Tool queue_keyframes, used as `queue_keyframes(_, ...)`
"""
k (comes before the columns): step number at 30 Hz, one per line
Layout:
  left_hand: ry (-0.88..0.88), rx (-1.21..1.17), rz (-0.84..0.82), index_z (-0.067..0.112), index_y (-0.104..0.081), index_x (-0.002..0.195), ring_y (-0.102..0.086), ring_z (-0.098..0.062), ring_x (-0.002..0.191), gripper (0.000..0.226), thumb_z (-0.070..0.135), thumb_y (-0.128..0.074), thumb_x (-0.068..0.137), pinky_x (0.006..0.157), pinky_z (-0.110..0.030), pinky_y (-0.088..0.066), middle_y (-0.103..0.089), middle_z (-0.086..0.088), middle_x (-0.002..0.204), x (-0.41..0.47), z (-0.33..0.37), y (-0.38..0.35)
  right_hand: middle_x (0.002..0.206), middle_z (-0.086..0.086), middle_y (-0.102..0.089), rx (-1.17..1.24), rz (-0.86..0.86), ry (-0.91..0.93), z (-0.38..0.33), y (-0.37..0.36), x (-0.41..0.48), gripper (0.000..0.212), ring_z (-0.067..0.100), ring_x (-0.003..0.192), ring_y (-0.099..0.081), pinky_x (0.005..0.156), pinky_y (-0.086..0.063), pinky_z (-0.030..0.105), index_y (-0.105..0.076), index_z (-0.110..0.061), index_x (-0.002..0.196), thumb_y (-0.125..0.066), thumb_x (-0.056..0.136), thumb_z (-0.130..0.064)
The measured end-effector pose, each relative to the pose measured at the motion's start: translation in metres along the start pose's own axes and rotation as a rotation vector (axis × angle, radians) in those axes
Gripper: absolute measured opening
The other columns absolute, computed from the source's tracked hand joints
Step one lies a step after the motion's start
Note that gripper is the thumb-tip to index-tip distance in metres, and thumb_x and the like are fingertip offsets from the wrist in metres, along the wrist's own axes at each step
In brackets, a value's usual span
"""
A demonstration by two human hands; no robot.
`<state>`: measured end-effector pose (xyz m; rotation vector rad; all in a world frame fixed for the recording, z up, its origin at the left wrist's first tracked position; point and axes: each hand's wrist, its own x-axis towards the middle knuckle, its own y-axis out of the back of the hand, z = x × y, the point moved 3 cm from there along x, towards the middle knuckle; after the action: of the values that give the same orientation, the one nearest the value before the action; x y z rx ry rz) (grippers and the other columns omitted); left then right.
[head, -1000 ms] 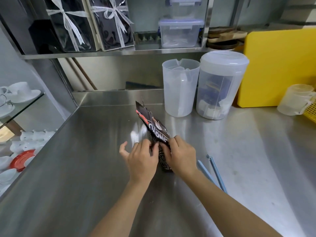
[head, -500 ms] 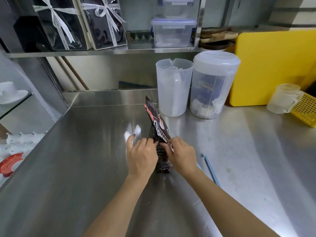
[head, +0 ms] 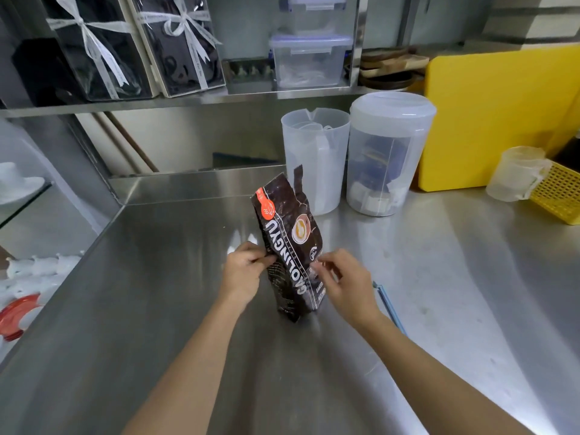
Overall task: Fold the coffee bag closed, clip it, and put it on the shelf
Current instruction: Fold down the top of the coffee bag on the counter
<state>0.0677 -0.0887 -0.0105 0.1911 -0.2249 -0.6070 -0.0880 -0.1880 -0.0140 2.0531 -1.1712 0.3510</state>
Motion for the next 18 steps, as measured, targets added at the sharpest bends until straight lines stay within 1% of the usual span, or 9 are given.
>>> queue_keyframes(2,0.026,-0.025,-0.075,0.003,-0.067,0.069,-0.049,-0.018,0.068,0.017,-0.013,-0.063,0.072,0.063,-0.013,-0.039,-0.050,-0.008,0.075,0.006,0.001,0.005,0.071,0.007,-0.060,0.169,0.123,-0.237,0.015,0.016,0.013,0.004,0.004,0.062,-0.048,0.061,-0.039,0.020,-0.064,-0.009,0.076,-0.067,0.078,-0.012)
queue_keyframes(3,0.014,-0.016,-0.125,-0.002,-0.067,0.072,-0.050,-0.021,0.073,0.015,-0.016,-0.062,0.072,0.068,-0.018,-0.041,-0.051,-0.012,0.080,0.008,0.004,0.007,0.070,0.009,-0.059,0.274,0.159,-0.346,0.022,0.024,0.020,0.004,0.003,0.058,-0.048,0.062,-0.040,0.021,-0.066,-0.007,0.078,-0.068,0.076,-0.008)
queue_keyframes(5,-0.023,0.013,-0.225,-0.016,-0.064,0.083,-0.052,-0.023,0.082,0.012,-0.018,-0.060,0.071,0.080,-0.028,-0.043,-0.052,-0.018,0.092,0.012,0.009,0.010,0.068,0.007,-0.053,0.455,0.129,-0.492,0.028,0.034,0.031,0.018,0.001,0.052,-0.045,0.056,-0.040,0.013,-0.068,-0.002,0.092,-0.069,0.074,-0.006)
queue_keyframes(7,-0.030,0.025,-0.327,-0.017,-0.063,0.091,-0.053,-0.025,0.092,0.019,-0.017,-0.060,0.072,0.085,-0.027,-0.045,-0.053,-0.022,0.099,0.018,0.008,0.013,0.079,0.004,-0.050,0.422,-0.044,-0.495,0.027,0.038,0.040,0.034,0.005,0.059,-0.041,0.056,-0.038,0.008,-0.065,-0.011,0.105,-0.071,0.072,-0.009)
queue_keyframes(10,0.023,0.038,-0.374,-0.015,-0.063,0.095,-0.055,-0.023,0.091,0.022,-0.014,-0.062,0.073,0.076,-0.016,-0.047,-0.055,-0.021,0.098,0.021,0.007,0.013,0.095,0.000,-0.048,0.388,-0.270,-0.426,0.016,0.035,0.045,0.040,0.012,0.068,-0.039,0.072,-0.036,0.021,-0.063,-0.025,0.105,-0.073,0.069,-0.011)
queue_keyframes(12,0.047,0.016,-0.296,-0.011,-0.062,0.100,-0.060,-0.011,0.079,0.026,-0.015,-0.059,0.074,0.071,-0.010,-0.047,-0.061,-0.009,0.086,0.018,0.012,0.017,0.092,0.000,-0.051,0.472,-0.290,-0.417,0.009,0.031,0.046,0.027,0.015,0.075,-0.045,0.076,-0.037,0.026,-0.068,-0.026,0.090,-0.073,0.069,-0.009)
queue_keyframes(14,0.043,-0.131,-0.258,-0.004,-0.063,0.104,-0.062,-0.002,0.078,0.027,-0.010,-0.054,0.079,0.074,-0.012,-0.047,-0.066,-0.001,0.089,0.012,0.020,0.025,0.083,0.001,-0.052,0.460,-0.244,-0.387,0.006,0.031,0.050,0.019,0.019,0.075,-0.046,0.074,-0.038,0.029,-0.070,-0.027,0.072,-0.073,0.070,-0.008)
queue_keyframes(16,0.029,-0.313,-0.283,0.005,-0.066,0.101,-0.061,-0.006,0.082,0.023,0.008,-0.052,0.082,0.077,-0.015,-0.046,-0.067,-0.004,0.093,0.001,0.029,0.033,0.078,0.002,-0.051,0.452,-0.268,-0.359,0.004,0.032,0.054,0.021,0.020,0.069,-0.040,0.071,-0.036,0.030,-0.070,-0.029,0.067,-0.074,0.069,-0.008)
queue_keyframes(18,-0.007,-0.347,-0.244,0.011,-0.067,0.099,-0.057,-0.011,0.082,0.023,0.016,-0.056,0.081,0.078,-0.019,-0.045,-0.066,-0.007,0.092,-0.009,0.033,0.036,0.080,0.003,-0.053,0.494,-0.331,-0.362,0.001,0.031,0.055,0.013,0.022,0.072,-0.042,0.073,-0.038,0.033,-0.072,-0.025,0.071,-0.075,0.067,-0.013)
